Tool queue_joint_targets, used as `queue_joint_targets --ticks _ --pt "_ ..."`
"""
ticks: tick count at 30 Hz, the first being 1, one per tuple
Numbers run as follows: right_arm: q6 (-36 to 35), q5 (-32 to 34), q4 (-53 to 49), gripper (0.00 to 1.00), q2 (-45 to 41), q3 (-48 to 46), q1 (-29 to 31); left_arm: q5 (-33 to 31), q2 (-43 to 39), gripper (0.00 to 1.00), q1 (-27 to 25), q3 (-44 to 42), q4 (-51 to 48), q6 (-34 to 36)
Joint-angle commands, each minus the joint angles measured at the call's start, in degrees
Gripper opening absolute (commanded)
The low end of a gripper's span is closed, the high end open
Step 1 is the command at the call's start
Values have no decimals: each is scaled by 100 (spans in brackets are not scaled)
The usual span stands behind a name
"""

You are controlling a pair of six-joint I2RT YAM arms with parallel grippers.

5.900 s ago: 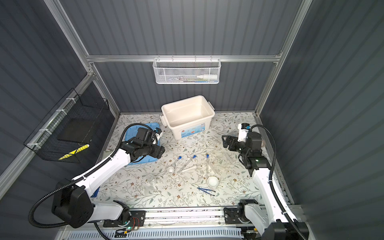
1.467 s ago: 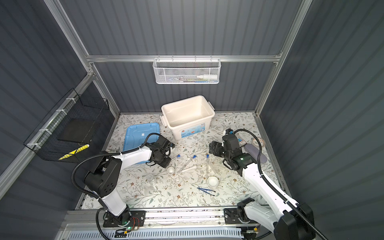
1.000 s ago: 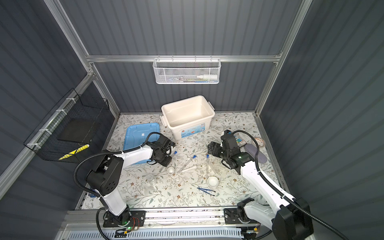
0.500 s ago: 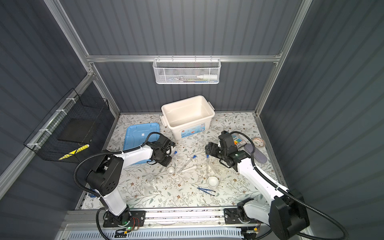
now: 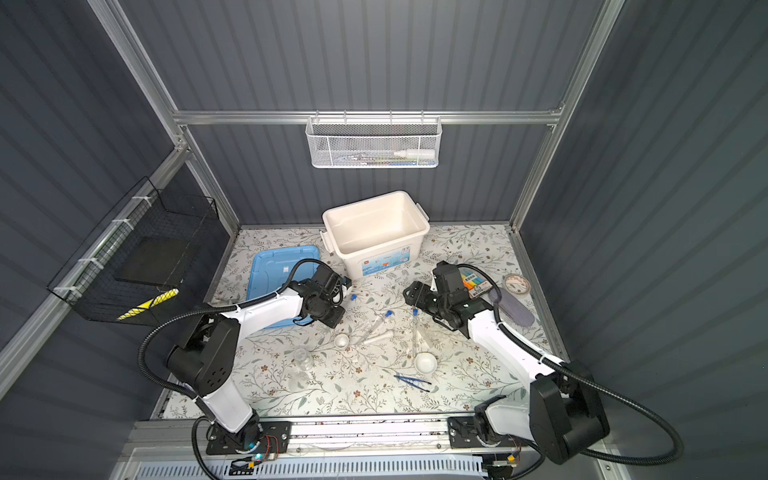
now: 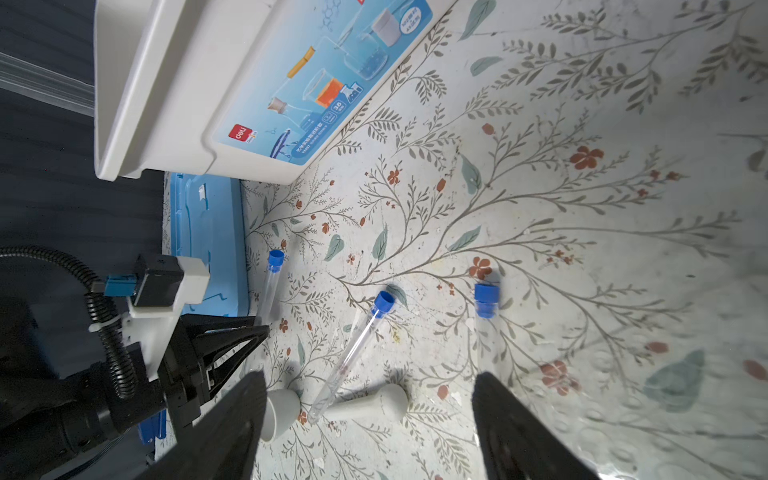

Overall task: Organize the chemistry lab equipment
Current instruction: 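Lift the test tube with the left gripper while the right gripper approaches it, then close the right gripper on the test tube's blue cap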

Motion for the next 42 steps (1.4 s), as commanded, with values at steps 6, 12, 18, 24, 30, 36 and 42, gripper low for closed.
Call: queue_joint_targets --ticks 6,12,18,24,30,36,42 --pt "332 -481 469 77 304 14 29 254 -449 13 -158 273 186 183" --pt "667 -988 1044 73 662 48 42 224 -459 13 -469 475 101 412" --pt "870 -1226 1381 70 1073 275 154 188 -351 13 -791 646 90 396" --pt "1096 -1224 1689 68 1370 349 200 197 -266 13 -1012 752 184 327" --pt "1320 -1320 2126 64 1532 339 226 239 -197 13 -1128 810 220 253" --pt "1419 -1377 2389 61 1648 322 251 265 -130 13 -1206 866 225 234" --pt "1491 -1459 2533 54 1751 350 279 257 -82 14 -1250 901 246 204"
